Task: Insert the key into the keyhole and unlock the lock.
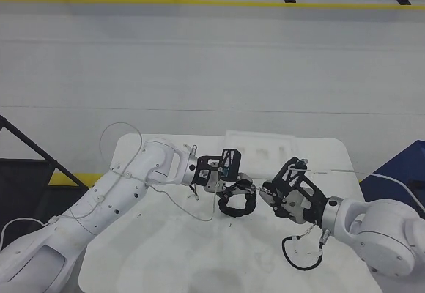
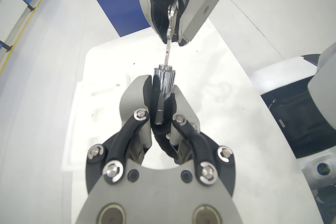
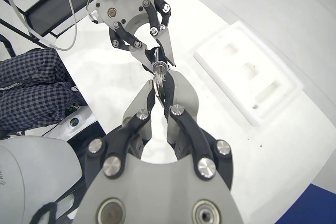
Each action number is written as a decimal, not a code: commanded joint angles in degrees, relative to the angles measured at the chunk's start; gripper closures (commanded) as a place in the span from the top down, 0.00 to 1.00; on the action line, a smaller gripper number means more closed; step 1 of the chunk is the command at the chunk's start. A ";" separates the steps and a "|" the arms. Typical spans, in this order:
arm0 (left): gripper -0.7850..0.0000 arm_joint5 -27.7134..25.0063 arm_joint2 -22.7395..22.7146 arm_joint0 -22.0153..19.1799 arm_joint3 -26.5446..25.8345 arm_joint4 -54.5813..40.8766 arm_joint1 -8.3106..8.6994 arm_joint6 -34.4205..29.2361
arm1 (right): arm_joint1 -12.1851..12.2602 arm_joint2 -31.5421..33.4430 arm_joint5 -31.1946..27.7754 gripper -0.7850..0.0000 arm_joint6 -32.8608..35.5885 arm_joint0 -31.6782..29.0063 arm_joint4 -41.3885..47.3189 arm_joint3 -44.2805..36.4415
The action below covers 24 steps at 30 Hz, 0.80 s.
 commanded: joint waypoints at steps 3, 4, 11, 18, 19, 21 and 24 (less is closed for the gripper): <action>0.00 -0.01 -0.78 0.67 -0.35 0.93 -0.03 0.47 | 0.10 0.53 -0.67 0.00 0.32 -0.15 0.54 0.23; 0.00 0.10 -1.00 0.81 -0.43 1.16 -0.04 0.53 | 0.11 0.65 -0.76 0.00 0.27 -0.25 0.84 0.30; 0.00 0.42 -2.43 2.10 -1.18 2.49 -0.09 1.84 | 0.26 2.11 -1.69 0.01 -0.29 -0.97 3.48 0.96; 0.00 1.05 -4.15 3.40 -0.86 3.16 -0.21 4.61 | 0.43 3.39 -4.77 0.64 -1.59 -1.35 5.54 2.81; 0.00 1.11 -4.47 3.63 -0.90 3.27 -0.19 5.03 | 0.48 3.89 -5.26 0.67 -2.09 -1.46 5.43 3.19; 0.00 1.25 -5.15 4.16 -0.96 3.36 -0.16 6.08 | 0.56 4.65 -7.20 0.69 -3.64 -1.89 5.44 3.77; 0.00 1.34 -5.98 4.90 -1.24 4.01 -0.12 7.34 | 0.63 5.03 -11.13 0.54 -5.98 -2.59 6.18 5.76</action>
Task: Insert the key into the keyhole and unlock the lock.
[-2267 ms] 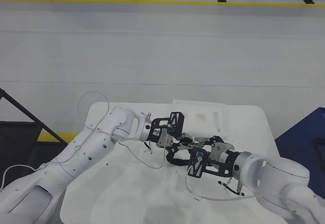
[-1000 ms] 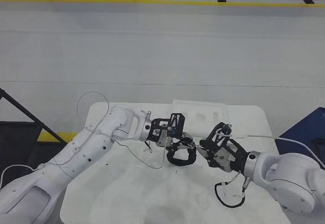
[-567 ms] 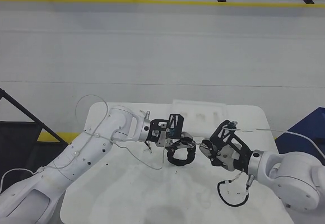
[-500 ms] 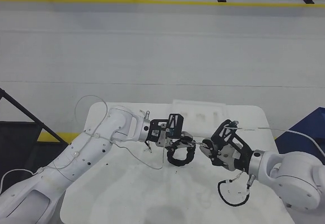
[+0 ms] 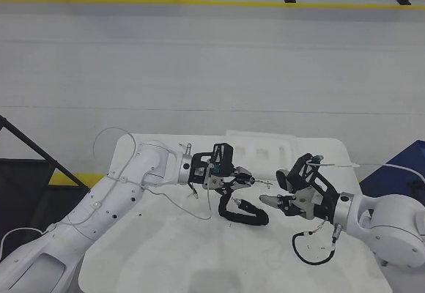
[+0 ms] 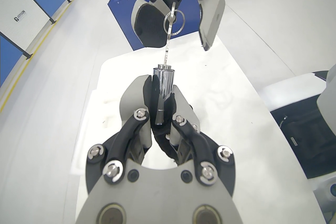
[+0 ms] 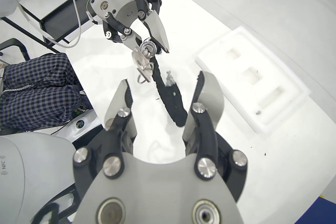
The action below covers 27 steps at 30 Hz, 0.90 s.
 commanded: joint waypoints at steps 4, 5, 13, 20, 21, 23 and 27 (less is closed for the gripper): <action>0.00 0.29 -0.91 0.88 -0.02 1.36 0.00 0.11 | 0.02 -0.32 -4.22 0.48 -2.51 0.20 0.47 4.03; 0.00 0.38 -1.01 1.01 0.00 1.54 -0.01 -0.30 | 0.01 -0.44 -4.36 0.49 -2.73 0.31 0.40 4.25; 0.00 2.09 -1.56 1.66 1.59 1.43 0.13 -9.66 | 0.31 1.55 -4.90 0.84 -3.50 -0.52 -0.27 3.64; 0.00 1.18 0.20 1.99 4.07 -0.72 -0.40 -15.24 | 0.62 3.60 -8.03 1.00 -5.40 -1.44 -1.92 2.34; 0.00 0.60 0.66 1.84 4.57 -1.10 -0.59 -15.33 | 0.67 3.90 -8.74 1.00 -5.66 -1.51 -2.34 2.13; 0.00 0.09 1.62 1.34 6.13 -1.02 -1.02 -15.79 | 0.75 4.76 -9.25 1.00 -6.53 -1.73 -3.05 1.69; 0.27 -0.95 4.03 0.19 8.51 -1.06 -2.19 -15.94 | 0.93 6.60 -10.78 1.00 -8.09 -2.58 -4.30 0.81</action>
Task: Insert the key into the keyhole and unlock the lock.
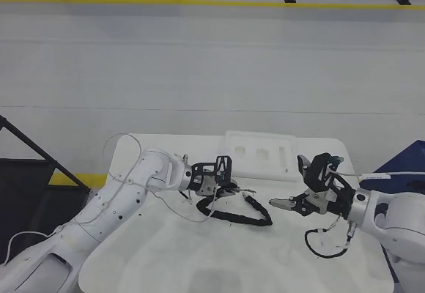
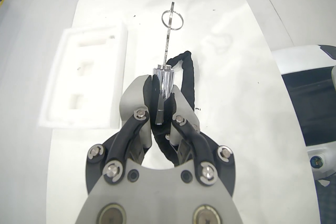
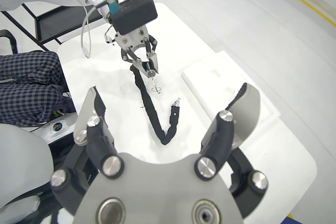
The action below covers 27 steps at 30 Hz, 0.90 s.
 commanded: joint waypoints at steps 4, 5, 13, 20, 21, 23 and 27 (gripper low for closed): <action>1.00 -1.34 4.15 -1.95 2.95 -0.30 -1.83 -0.11 | 0.22 1.95 -1.94 1.00 -1.30 -1.02 -0.45 -0.53; 1.00 -1.34 5.11 -2.45 3.62 -0.61 -2.20 -0.08 | 0.27 2.18 -2.31 1.00 -1.37 -1.19 -0.52 -0.55; 1.00 -1.34 9.75 -6.84 8.51 -3.06 -3.95 3.47 | 0.54 2.63 -5.55 1.00 -1.82 -1.17 -0.80 0.13; 1.00 -1.34 7.57 -9.29 8.12 -1.49 -2.01 9.49 | 0.68 -0.27 -12.27 1.00 -2.29 4.04 -1.37 4.74; 1.00 -1.34 7.03 -9.66 7.78 -1.29 -1.53 9.98 | 0.67 -1.02 -13.33 1.00 -2.44 5.38 -1.33 5.89; 1.00 -1.34 5.75 -10.59 6.53 -0.74 -0.46 10.98 | 0.59 -2.68 -15.47 1.00 -2.88 8.31 -0.95 8.38; 1.00 -1.34 2.44 -12.46 4.78 -1.79 2.00 12.30 | 0.34 -5.34 -18.91 1.00 -4.41 14.91 0.43 14.18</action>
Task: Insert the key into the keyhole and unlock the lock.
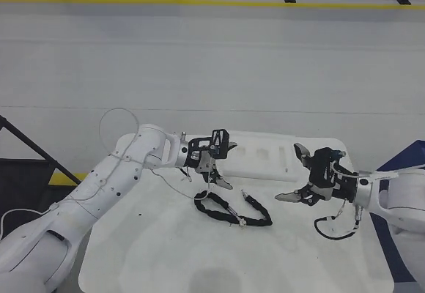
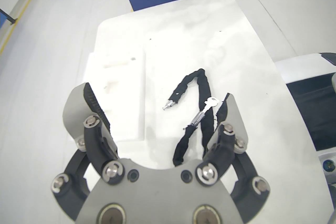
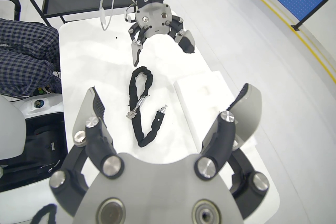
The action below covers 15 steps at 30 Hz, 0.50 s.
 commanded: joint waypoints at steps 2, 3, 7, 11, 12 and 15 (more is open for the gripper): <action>1.00 0.00 -2.33 -1.25 -1.78 -1.57 1.90 0.63 | -0.18 -1.70 -2.05 1.00 -0.84 5.02 0.78 4.32; 1.00 0.00 -2.86 -1.68 -2.22 -2.15 2.48 0.53 | -0.23 -2.33 -2.58 1.00 -0.83 6.58 1.16 5.65; 1.00 0.00 -4.82 -3.73 -3.07 -5.76 4.53 0.22 | -0.38 -4.82 -4.07 1.00 0.44 12.44 3.81 10.28; 1.00 0.00 -5.48 -5.98 -3.18 -9.79 6.12 -1.35 | -0.43 -7.60 -4.79 1.00 4.01 18.34 7.46 14.49; 1.00 0.00 -5.38 -6.61 -3.19 -10.81 6.43 -1.97 | -0.45 -8.26 -4.92 1.00 4.83 19.72 8.35 15.49; 1.00 0.00 -4.66 -8.58 -2.64 -13.97 7.11 -4.06 | -0.49 -10.11 -5.23 1.00 7.33 23.60 10.35 18.36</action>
